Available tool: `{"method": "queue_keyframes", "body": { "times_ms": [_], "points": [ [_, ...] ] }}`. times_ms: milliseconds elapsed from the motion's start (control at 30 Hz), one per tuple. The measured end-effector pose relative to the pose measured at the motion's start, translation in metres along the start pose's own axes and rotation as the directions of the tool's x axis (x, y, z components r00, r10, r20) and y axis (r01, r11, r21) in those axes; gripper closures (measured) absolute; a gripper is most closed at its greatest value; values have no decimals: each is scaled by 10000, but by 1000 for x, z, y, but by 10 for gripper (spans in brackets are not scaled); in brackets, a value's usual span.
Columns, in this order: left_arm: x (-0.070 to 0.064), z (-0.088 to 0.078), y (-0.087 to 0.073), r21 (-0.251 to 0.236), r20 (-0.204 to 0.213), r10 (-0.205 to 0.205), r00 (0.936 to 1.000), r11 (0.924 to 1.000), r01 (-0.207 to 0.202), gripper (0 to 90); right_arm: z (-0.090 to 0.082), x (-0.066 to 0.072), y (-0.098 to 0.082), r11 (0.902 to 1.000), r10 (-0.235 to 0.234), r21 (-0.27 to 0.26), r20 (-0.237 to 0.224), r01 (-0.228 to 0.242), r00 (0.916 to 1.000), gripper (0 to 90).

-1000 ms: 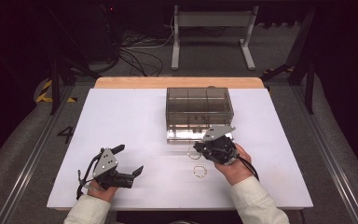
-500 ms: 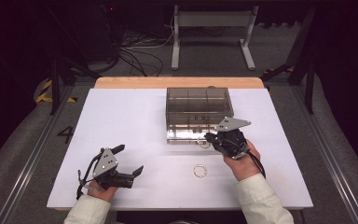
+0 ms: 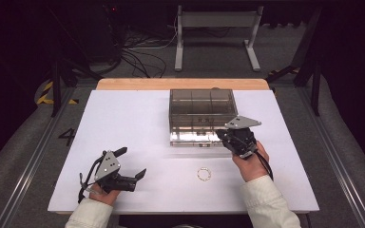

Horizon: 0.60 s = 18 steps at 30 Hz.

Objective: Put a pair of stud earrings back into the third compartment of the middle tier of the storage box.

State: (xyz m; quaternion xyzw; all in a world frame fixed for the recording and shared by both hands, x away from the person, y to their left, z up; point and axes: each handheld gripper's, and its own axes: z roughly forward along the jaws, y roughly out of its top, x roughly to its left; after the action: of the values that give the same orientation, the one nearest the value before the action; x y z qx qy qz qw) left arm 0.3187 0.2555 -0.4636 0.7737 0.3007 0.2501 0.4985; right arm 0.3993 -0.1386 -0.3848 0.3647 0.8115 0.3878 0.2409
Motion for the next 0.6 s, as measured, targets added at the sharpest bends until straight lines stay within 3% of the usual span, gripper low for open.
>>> {"method": "queue_keyframes", "body": {
  "times_ms": [267, 600],
  "points": [
    [0, 0, 0, 9, -2, -13, 10000, 10000, 13, 7, 3, -4, -2, 10000, 82, 3, 696, -83, 9975, 871],
    [0, 0, 0, 25, -30, -20, 10000, 10000, 21, 7, 8, -14, -5, 9996, 277, 5, 1011, -279, 9945, 871]
  ]
}}
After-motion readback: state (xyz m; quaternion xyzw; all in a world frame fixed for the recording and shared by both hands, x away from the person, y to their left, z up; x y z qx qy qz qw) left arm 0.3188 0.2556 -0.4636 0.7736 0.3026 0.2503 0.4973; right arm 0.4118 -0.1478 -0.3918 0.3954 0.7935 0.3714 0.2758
